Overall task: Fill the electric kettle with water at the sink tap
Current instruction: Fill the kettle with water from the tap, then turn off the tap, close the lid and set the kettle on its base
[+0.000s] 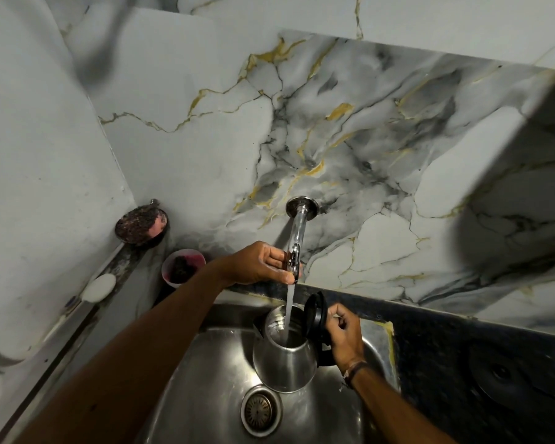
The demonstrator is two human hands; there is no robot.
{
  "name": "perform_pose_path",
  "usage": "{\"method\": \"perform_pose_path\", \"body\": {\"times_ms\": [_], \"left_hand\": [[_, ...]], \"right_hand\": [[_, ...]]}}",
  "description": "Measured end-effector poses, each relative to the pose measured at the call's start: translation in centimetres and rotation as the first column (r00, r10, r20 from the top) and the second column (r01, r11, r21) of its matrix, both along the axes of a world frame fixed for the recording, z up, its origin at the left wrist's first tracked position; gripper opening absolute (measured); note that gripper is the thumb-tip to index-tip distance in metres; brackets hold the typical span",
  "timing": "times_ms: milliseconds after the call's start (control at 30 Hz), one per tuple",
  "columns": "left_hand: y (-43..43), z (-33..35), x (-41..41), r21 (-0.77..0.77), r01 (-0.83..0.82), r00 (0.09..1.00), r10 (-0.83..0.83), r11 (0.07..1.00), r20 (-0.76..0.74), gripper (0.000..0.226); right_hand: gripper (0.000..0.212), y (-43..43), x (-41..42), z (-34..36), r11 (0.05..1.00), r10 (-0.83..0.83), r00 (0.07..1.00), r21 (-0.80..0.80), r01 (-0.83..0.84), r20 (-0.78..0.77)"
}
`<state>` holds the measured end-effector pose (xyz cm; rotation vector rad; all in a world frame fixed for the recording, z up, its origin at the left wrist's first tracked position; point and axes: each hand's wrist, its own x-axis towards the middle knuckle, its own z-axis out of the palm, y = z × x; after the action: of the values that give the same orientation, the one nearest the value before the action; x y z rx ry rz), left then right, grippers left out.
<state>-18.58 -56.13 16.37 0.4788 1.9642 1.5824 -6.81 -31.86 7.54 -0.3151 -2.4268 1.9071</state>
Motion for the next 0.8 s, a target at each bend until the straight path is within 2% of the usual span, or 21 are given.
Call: {"method": "perform_pose_path", "body": {"times_ms": [167,267,367,467,567,633,700,733,800], "left_hand": [[0.4,1.0,1.0,-0.058,-0.073,0.995,0.07,0.996,-0.066,0.032],[1.2,1.6,2.4,-0.187,-0.245,0.963,0.217,0.951,-0.158,0.039],[3.0,1.6,4.3,-0.359,-0.542,0.839,0.463,0.76,-0.286,0.061],[4.8,2.0,6.0,-0.437,-0.692,0.721,0.519,0.575,-0.459,0.061],[5.7,1.9,6.8,-0.408,-0.77,0.637,0.541,0.491,-0.549,0.059],[5.9,1.5,7.5,-0.362,-0.774,0.623,0.522,0.519,-0.582,0.056],[5.6,0.8,8.3,-0.304,-0.728,0.666,0.53,0.614,-0.525,0.063],[5.4,0.8,9.0,-0.25,-0.702,0.696,0.57,0.667,-0.436,0.074],[4.6,0.7,11.0,-0.075,-0.679,0.732,0.667,0.73,-0.138,0.109]], "right_hand": [[0.046,0.3,-0.1,-0.4,1.0,-0.006,1.0,-0.01,0.006,0.003],[0.047,0.3,-0.2,-0.7,1.0,-0.004,1.0,-0.03,0.004,0.0],[0.038,0.1,-0.4,-0.8,0.999,-0.024,0.999,-0.039,0.023,-0.022],[0.036,-0.1,-0.3,-0.7,0.998,-0.047,0.999,-0.04,0.046,-0.025],[0.038,0.0,-0.1,-0.4,0.998,-0.058,0.998,-0.043,0.056,-0.033],[0.045,0.4,0.3,-0.1,0.998,-0.046,0.998,-0.053,0.043,-0.044],[0.053,1.0,0.5,0.2,0.997,-0.048,0.997,-0.066,0.044,-0.055],[0.052,1.5,0.8,0.6,0.996,-0.051,0.997,-0.07,0.047,-0.061],[0.042,2.3,1.4,1.4,0.996,-0.05,0.996,-0.08,0.045,-0.07]]}}
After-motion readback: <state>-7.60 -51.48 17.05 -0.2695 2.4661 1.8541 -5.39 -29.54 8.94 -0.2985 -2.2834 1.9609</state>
